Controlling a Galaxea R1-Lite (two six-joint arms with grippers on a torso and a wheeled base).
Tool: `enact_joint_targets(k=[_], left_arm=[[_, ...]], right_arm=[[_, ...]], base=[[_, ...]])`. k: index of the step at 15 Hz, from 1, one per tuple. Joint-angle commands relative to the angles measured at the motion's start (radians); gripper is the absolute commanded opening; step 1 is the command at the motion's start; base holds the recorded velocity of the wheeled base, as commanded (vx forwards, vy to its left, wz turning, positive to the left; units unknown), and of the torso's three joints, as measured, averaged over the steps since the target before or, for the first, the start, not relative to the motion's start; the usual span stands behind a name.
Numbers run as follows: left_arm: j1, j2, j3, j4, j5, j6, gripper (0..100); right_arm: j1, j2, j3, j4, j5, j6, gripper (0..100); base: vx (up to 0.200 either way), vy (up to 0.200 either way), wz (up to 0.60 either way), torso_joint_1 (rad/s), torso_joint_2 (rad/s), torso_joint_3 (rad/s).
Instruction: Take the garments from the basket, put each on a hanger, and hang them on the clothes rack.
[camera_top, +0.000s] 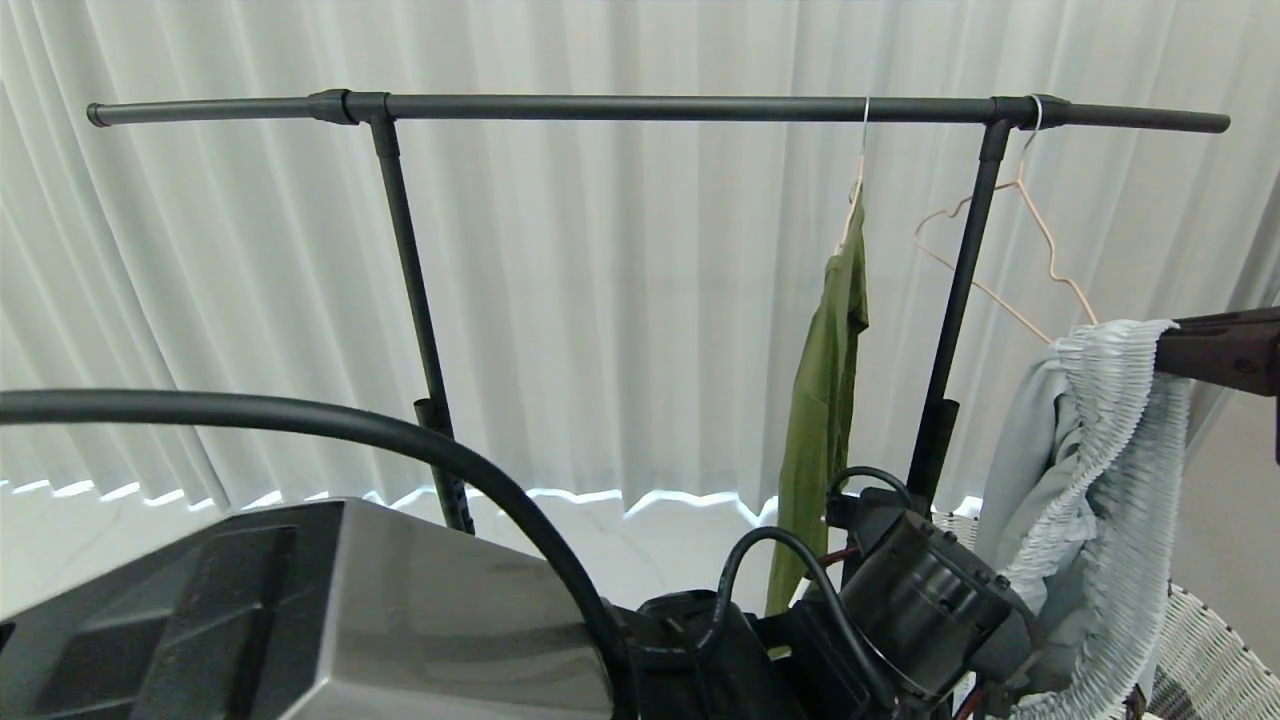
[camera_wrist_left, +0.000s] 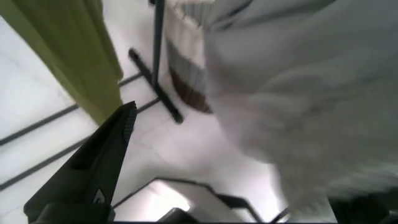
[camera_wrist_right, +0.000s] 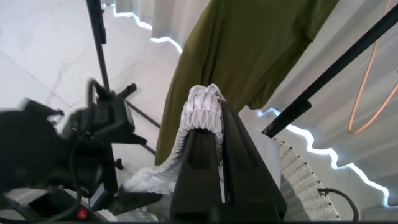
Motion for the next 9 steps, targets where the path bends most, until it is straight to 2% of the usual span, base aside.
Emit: enact_joint_targets(k=[1,5,6,9], left_arm=[[-0.009,0.017,0.023,0.0,-0.001,0.0,100],[-0.011,-0.029,0.095,0.0,-0.003,-0.006,100],[-0.014,-0.043,0.113,0.0,0.0,-0.008,0],[-0.028,-0.113,0.19,-0.003,0.054,-0.009,0]], right_arm=[[-0.003,-0.003,0.001,0.0,0.0,0.006,0],[-0.004,-0.003,0.004,-0.001,-0.001,0.007,0],[-0.011,-0.001,0.007,0.0,-0.001,0.007,0],[-0.014,-0.001,0.042,0.0,-0.007,0.007,0]], base=[[0.0,0.0,0.0,0.0,0.0,0.0],[0.0,0.0,0.0,0.0,0.0,0.0],[0.0,0.0,0.0,0.0,0.0,0.0],[0.0,0.0,0.0,0.0,0.0,0.0]])
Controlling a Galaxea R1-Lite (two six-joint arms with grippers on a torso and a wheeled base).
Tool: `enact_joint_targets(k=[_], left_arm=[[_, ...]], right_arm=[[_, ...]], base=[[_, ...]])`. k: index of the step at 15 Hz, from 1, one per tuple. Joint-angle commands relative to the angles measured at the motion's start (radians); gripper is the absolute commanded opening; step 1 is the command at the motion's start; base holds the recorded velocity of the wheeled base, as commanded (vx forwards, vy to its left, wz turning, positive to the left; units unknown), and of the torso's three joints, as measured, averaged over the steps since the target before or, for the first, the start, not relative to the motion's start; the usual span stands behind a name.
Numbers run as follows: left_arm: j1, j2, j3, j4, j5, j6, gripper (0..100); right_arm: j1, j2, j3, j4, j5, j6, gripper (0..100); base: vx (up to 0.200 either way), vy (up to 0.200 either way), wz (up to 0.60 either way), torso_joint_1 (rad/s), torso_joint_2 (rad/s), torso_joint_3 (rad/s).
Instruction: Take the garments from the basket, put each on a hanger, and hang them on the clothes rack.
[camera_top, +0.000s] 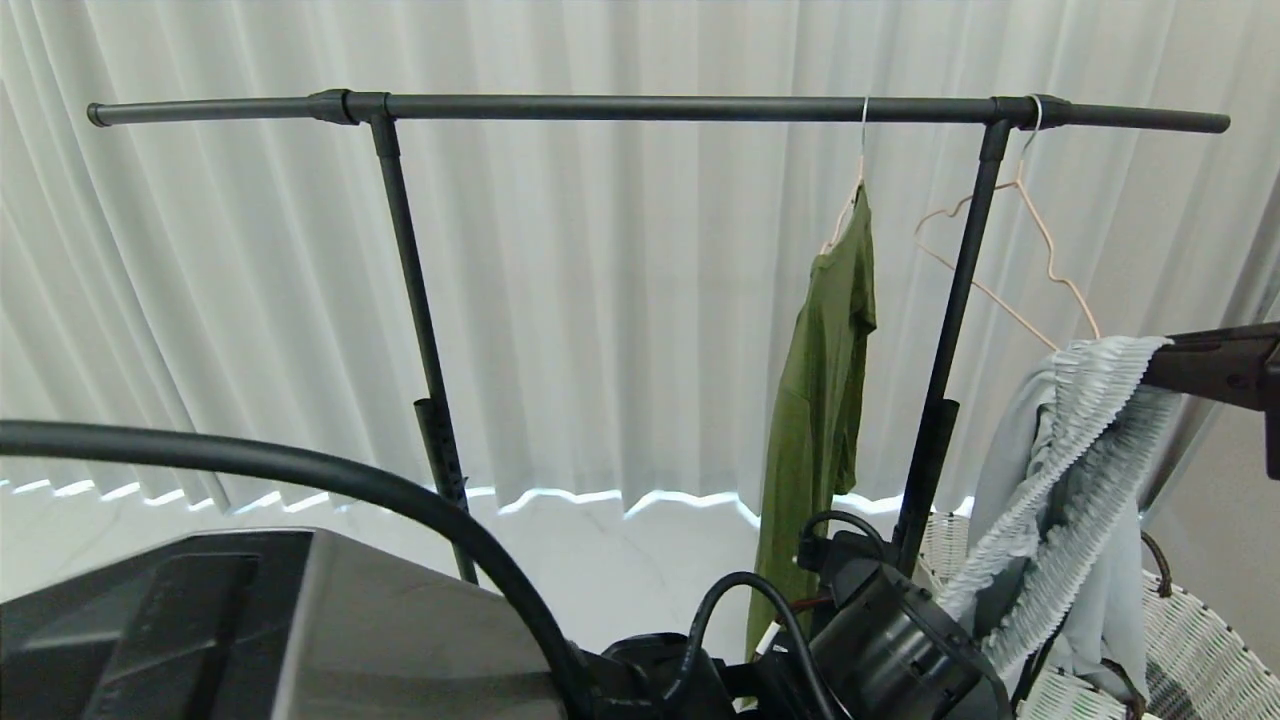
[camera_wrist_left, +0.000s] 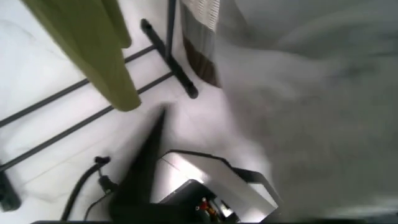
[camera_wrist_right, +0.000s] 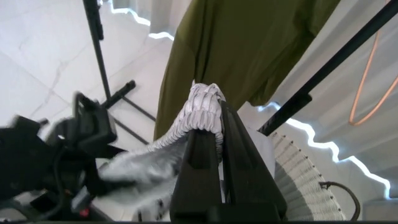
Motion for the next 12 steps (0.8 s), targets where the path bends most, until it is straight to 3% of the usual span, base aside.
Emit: enact_joint_targets(k=[1,4,6,9,12], left_arm=[[-0.018,-0.105,0.078,0.0,0.047,0.001,0],[-0.001,-0.309,0.212,0.014,0.087,0.013,0],[0.091,-0.474,0.278,0.103,0.12,0.061,0],[0.195,-0.684,0.198,0.307,0.169,0.17,0],[0.24,-0.829,0.112,0.448,0.212,0.274,0]], right_arm=[[-0.001,0.004,0.033,-0.001,-0.002,-0.002,0],[0.003,0.005,0.069,-0.003,-0.002,-0.011,0],[0.025,0.012,0.073,-0.003,0.001,-0.014,0],[0.066,0.001,0.156,-0.084,0.001,-0.095,0],[0.137,0.004,0.179,-0.19,-0.008,-0.14,0]], base=[[0.0,0.0,0.0,0.0,0.0,0.0],[0.0,0.0,0.0,0.0,0.0,0.0],[0.0,0.0,0.0,0.0,0.0,0.0],[0.0,0.0,0.0,0.0,0.0,0.0],[0.0,0.0,0.0,0.0,0.0,0.0]])
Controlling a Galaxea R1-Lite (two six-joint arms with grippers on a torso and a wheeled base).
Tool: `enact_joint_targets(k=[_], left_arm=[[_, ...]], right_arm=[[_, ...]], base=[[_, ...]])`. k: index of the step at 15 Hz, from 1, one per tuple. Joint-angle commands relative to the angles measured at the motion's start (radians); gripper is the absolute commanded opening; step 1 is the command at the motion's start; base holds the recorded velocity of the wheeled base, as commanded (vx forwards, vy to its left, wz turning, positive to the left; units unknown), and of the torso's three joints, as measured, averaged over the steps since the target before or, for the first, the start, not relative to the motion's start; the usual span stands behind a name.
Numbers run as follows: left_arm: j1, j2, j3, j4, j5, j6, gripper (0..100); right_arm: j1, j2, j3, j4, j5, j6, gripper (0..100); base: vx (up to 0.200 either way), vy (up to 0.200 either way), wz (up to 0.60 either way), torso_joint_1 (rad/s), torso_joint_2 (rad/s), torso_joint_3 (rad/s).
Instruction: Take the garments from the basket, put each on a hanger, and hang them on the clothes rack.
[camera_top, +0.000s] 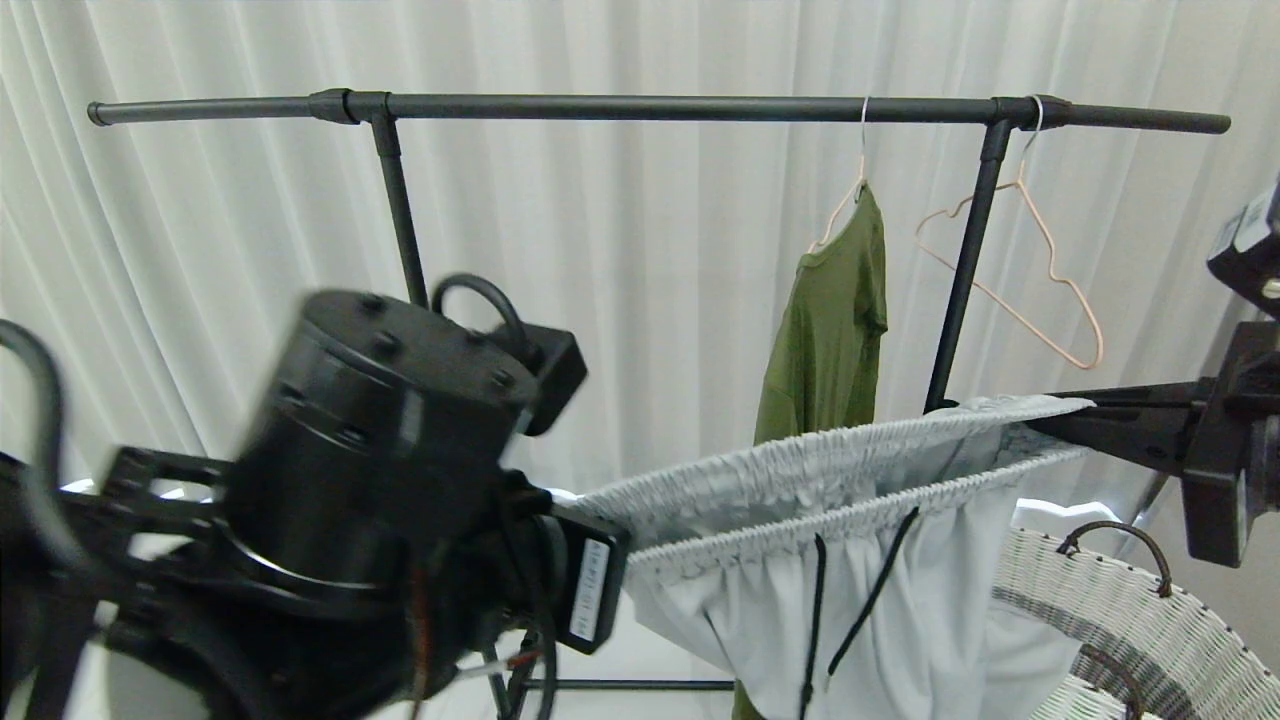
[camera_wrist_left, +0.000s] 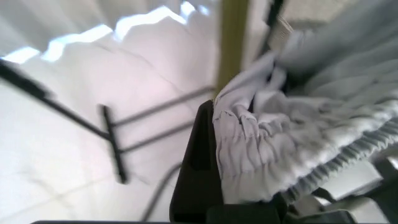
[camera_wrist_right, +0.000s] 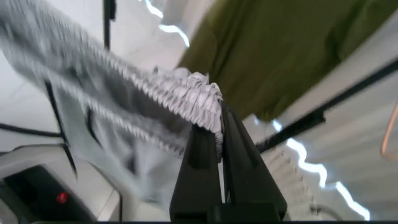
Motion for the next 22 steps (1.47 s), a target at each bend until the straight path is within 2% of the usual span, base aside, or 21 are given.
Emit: enact_joint_targets(k=[1,4,5,6,7,9,11,13,15,18,20,22], left_arm=[[0.053,-0.183,-0.077,0.052,0.048,0.109,0],[0.082,-0.203,-0.169,0.052,0.109,0.242,0],[0.082,-0.203,-0.182,0.052,0.117,0.254,0],[0.077,-0.205,-0.215,0.052,0.134,0.303,0],[0.073,-0.209,-0.22,0.051,0.135,0.319,0],[-0.001,-0.242,-0.219,0.051,0.134,0.383,0],[-0.044,-0.245,-0.231,0.051,0.134,0.4,0],[-0.052,-0.236,-0.248,0.049,0.131,0.423,0],[-0.052,-0.206,-0.28,0.046,0.131,0.422,0],[-0.052,-0.151,-0.357,0.046,0.131,0.422,0],[-0.049,-0.116,-0.418,0.046,0.132,0.422,0],[-0.049,-0.082,-0.456,0.046,0.131,0.417,0]], right_arm=[[0.053,0.002,-0.015,-0.004,-0.023,-0.002,0],[0.068,0.017,-0.107,0.004,-0.072,-0.002,0],[0.068,0.022,-0.124,0.007,-0.072,-0.002,0],[0.068,0.039,-0.204,0.031,-0.072,-0.002,0],[0.07,0.043,-0.235,0.048,-0.072,-0.002,0],[0.133,0.034,-0.396,0.235,-0.078,-0.002,0],[0.14,0.034,-0.522,0.344,-0.112,0.0,0],[0.14,0.025,-0.568,0.422,-0.118,0.0,0],[0.14,-0.001,-0.554,0.468,-0.115,0.003,0],[0.142,-0.016,-0.534,0.476,-0.111,0.003,0],[0.142,-0.026,-0.54,0.525,-0.072,0.003,0],[0.162,-0.061,-0.542,0.61,0.008,0.003,0]], base=[[0.0,0.0,0.0,0.0,0.0,0.0],[0.0,0.0,0.0,0.0,0.0,0.0],[0.0,0.0,0.0,0.0,0.0,0.0],[0.0,0.0,0.0,0.0,0.0,0.0],[0.0,0.0,0.0,0.0,0.0,0.0],[0.0,0.0,0.0,0.0,0.0,0.0],[0.0,0.0,0.0,0.0,0.0,0.0],[0.0,0.0,0.0,0.0,0.0,0.0],[0.0,0.0,0.0,0.0,0.0,0.0],[0.0,0.0,0.0,0.0,0.0,0.0],[0.0,0.0,0.0,0.0,0.0,0.0],[0.0,0.0,0.0,0.0,0.0,0.0]])
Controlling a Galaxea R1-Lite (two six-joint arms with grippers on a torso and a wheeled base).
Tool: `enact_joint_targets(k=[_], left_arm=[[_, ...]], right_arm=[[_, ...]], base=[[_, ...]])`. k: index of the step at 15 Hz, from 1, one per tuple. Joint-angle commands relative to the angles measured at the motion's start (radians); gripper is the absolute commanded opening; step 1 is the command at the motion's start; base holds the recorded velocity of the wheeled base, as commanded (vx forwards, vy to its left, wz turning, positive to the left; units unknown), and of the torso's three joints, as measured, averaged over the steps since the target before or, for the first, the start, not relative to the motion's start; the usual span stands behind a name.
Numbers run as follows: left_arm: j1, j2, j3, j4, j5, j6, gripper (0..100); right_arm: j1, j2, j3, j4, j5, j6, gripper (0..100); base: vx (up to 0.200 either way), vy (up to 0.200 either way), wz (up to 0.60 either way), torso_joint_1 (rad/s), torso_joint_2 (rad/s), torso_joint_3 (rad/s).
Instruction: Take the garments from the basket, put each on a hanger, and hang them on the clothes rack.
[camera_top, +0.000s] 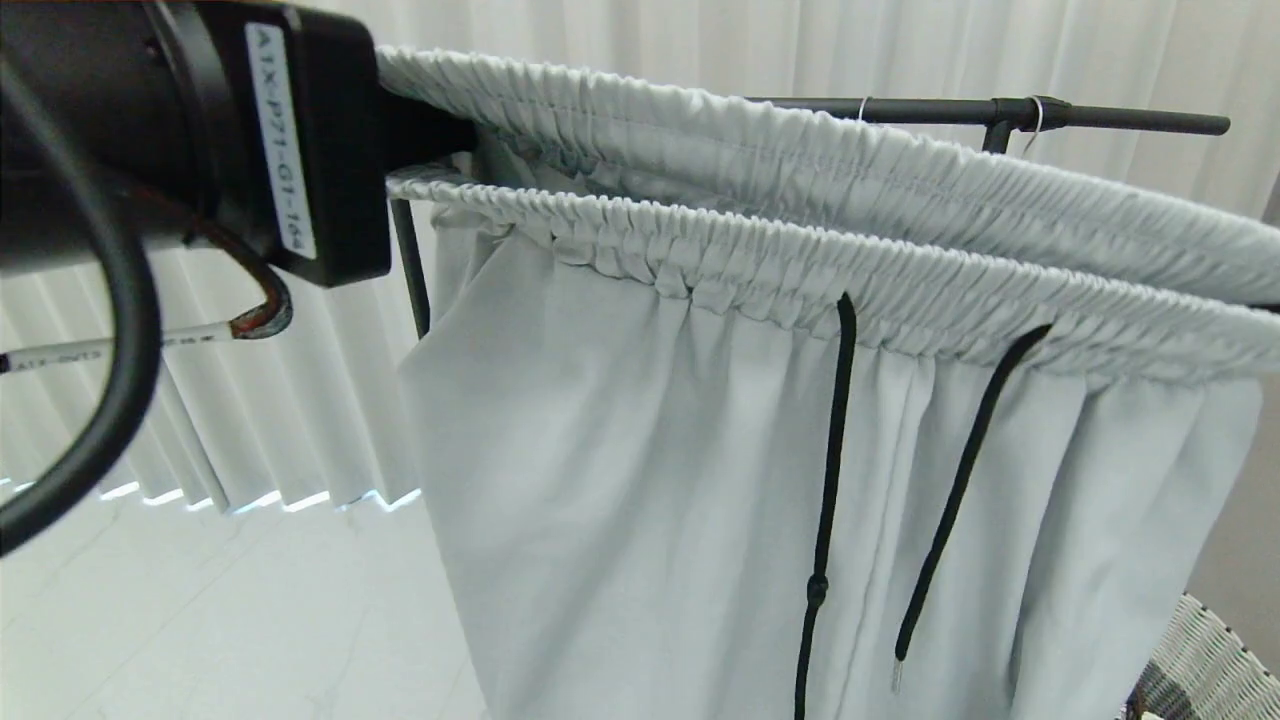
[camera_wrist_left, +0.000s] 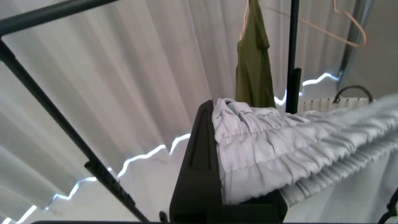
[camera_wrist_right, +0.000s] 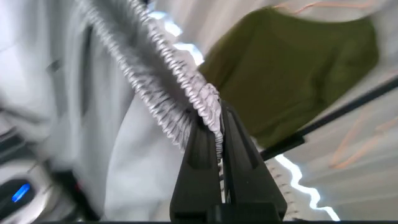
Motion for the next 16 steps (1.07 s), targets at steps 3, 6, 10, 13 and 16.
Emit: enact_joint_targets(k=[3,6,10,13,16], left_arm=[[0.013,0.062,-0.038,-0.006,-0.002,-0.009,0],[0.015,0.053,-0.03,-0.005,0.002,-0.055,0],[0.035,-0.061,0.038,0.121,0.007,-0.089,0],[0.025,-0.145,0.039,0.419,0.006,-0.226,0],[-0.159,-0.171,0.031,0.466,0.006,-0.381,0]], right_arm=[[0.139,-0.064,0.008,0.086,0.066,-0.001,0],[0.16,-0.061,0.029,0.08,0.056,-0.005,0],[0.148,0.002,0.052,0.017,-0.217,0.033,0],[0.146,0.085,0.055,-0.196,-0.231,0.087,0],[0.154,0.136,0.054,-0.345,-0.226,0.085,0]], base=[[0.0,0.0,0.0,0.0,0.0,0.0],[0.0,0.0,0.0,0.0,0.0,0.0],[0.0,0.0,0.0,0.0,0.0,0.0],[0.0,0.0,0.0,0.0,0.0,0.0],[0.0,0.0,0.0,0.0,0.0,0.0]])
